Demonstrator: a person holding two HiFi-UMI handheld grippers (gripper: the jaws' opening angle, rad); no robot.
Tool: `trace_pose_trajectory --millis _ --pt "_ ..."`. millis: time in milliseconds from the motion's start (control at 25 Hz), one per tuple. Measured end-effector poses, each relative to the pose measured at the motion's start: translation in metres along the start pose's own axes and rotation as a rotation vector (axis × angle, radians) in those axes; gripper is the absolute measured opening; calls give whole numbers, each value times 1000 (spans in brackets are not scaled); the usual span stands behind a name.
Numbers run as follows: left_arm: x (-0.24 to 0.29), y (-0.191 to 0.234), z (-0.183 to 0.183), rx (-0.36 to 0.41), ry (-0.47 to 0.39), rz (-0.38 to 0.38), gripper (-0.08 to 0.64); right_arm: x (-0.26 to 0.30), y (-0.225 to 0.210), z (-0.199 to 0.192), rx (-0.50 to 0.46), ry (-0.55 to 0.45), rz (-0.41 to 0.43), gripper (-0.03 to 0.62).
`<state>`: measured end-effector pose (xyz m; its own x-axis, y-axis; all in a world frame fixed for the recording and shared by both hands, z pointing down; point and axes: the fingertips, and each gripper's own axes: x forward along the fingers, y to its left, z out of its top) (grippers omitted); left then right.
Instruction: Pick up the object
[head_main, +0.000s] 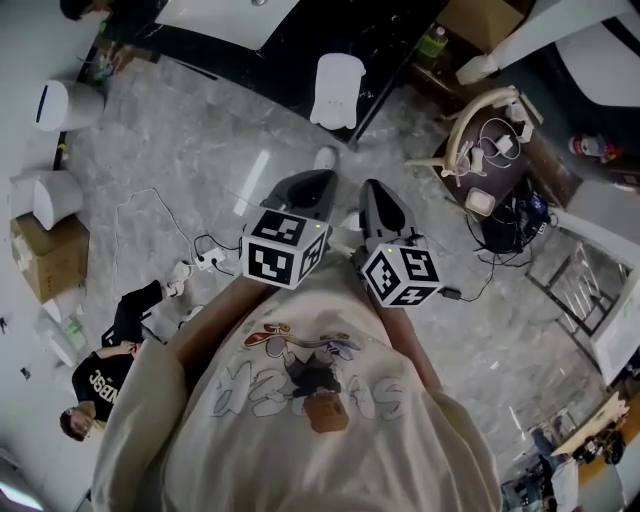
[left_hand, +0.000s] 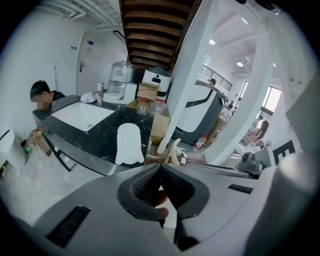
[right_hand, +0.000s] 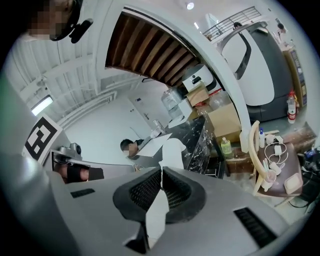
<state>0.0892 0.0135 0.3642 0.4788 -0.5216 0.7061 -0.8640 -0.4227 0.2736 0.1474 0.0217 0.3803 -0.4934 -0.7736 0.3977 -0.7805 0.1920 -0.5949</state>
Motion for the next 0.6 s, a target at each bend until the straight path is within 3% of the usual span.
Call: trace_pose_trajectory --millis 600 --pt "33 54 59 -41 2 -53 12 66 -4 45 -32 5 -75 25"
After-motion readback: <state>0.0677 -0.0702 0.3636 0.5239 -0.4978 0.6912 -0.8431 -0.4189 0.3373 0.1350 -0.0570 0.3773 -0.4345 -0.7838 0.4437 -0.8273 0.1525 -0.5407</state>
